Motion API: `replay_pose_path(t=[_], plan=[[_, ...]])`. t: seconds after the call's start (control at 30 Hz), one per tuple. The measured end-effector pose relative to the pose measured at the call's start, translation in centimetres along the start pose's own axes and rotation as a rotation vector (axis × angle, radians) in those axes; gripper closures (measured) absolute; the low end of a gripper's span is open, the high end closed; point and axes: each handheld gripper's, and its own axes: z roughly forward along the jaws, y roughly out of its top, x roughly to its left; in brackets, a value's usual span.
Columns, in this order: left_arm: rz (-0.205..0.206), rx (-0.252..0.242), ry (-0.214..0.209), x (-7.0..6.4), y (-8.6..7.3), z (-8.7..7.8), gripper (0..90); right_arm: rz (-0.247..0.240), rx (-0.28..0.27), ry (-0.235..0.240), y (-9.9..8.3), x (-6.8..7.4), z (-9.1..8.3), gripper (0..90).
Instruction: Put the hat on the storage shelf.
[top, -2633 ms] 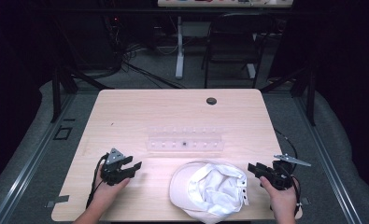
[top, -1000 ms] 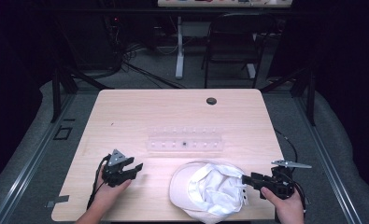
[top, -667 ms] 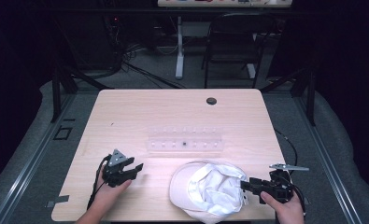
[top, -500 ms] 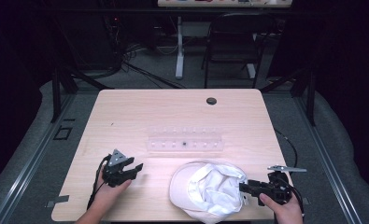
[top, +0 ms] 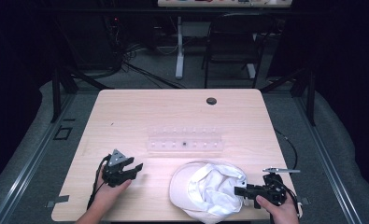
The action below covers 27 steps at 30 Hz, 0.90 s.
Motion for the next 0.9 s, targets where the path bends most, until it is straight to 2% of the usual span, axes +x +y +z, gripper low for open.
replay_pose_path(t=[0.23, 0.33, 0.4, 0.5, 0.9], plan=[[-0.001, 0.001, 0.001, 0.0, 0.0, 0.0, 51.4, 0.004, -0.029, 0.036, 0.8, 0.5, -1.0, 50.1], [0.0, 0.003, 0.002, 0.0, 0.0, 0.0, 51.4, 0.007, -0.032, 0.035, 1.0, 0.5, -1.2, 53.6], [-0.003, 0.003, 0.002, 0.0, 0.0, 0.0, 51.4, 0.003, -0.026, 0.02, 1.1, 0.5, -1.2, 61.1], [-0.004, 0.005, 0.003, 0.0, 0.0, 0.0, 51.5, 0.01, -0.019, 0.01, 1.2, 0.4, -1.0, 66.0], [-0.007, 0.006, 0.008, 0.1, -0.1, 0.1, 51.4, 0.005, -0.003, 0.013, 1.5, 0.4, -0.6, 73.1]])
